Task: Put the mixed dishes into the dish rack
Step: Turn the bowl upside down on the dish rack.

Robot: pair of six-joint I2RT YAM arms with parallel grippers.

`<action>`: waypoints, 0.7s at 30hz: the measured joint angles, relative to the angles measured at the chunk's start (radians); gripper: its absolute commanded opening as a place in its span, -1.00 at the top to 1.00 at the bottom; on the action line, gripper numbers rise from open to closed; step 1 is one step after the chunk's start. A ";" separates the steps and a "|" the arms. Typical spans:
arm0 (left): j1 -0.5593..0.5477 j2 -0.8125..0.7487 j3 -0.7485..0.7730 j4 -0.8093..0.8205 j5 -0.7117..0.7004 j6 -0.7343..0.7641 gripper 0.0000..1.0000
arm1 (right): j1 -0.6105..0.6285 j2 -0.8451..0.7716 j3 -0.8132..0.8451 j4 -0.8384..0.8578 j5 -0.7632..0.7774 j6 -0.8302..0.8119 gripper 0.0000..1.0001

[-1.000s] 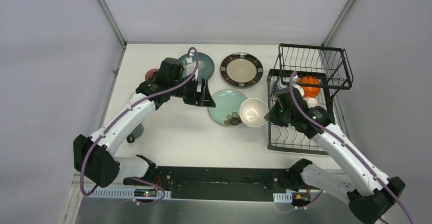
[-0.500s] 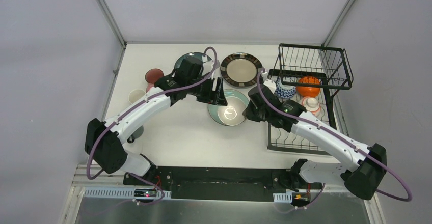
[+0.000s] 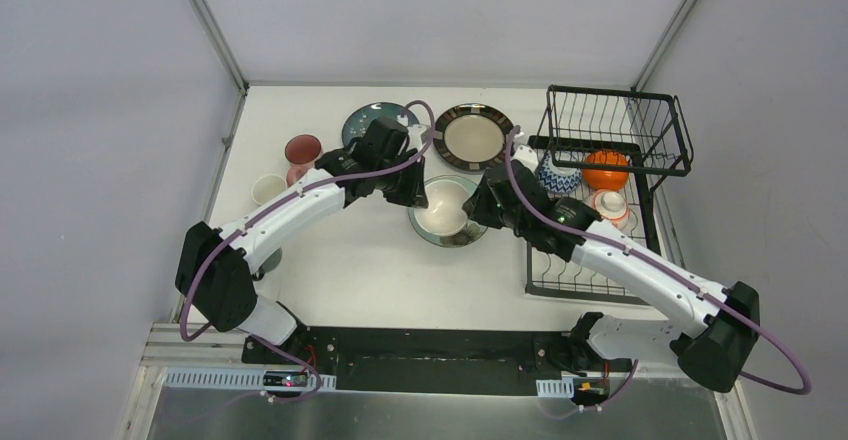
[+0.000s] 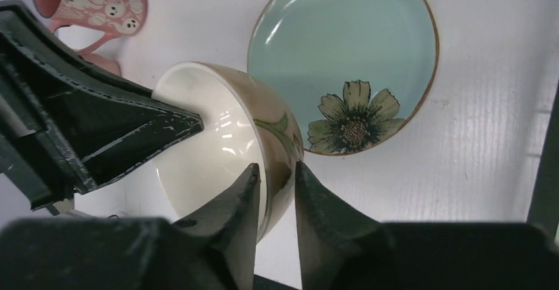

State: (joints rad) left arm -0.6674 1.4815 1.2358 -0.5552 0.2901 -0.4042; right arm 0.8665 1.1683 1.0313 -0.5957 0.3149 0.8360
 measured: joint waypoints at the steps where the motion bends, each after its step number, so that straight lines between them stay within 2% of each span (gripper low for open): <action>1: 0.001 0.000 0.000 -0.005 -0.005 0.000 1.00 | 0.000 -0.003 -0.007 0.027 -0.008 -0.005 0.33; 2: 0.002 0.000 0.000 -0.010 -0.003 0.000 1.00 | 0.000 -0.008 -0.016 0.050 -0.012 -0.009 -0.03; 4: 0.006 0.000 0.000 -0.012 0.000 -0.001 1.00 | 0.000 -0.031 -0.048 0.107 -0.024 -0.016 -0.35; 12: 0.048 -0.004 -0.001 -0.017 0.084 -0.047 1.00 | -0.001 -0.163 -0.194 0.285 -0.044 -0.042 -0.98; 21: 0.120 -0.076 -0.068 0.114 0.261 -0.211 1.00 | -0.008 -0.207 -0.326 0.542 -0.122 -0.024 -0.99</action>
State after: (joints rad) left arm -0.5472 1.4052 1.1683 -0.4408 0.5510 -0.6155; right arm 0.8589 0.9611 0.7055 -0.0536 0.1932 0.8124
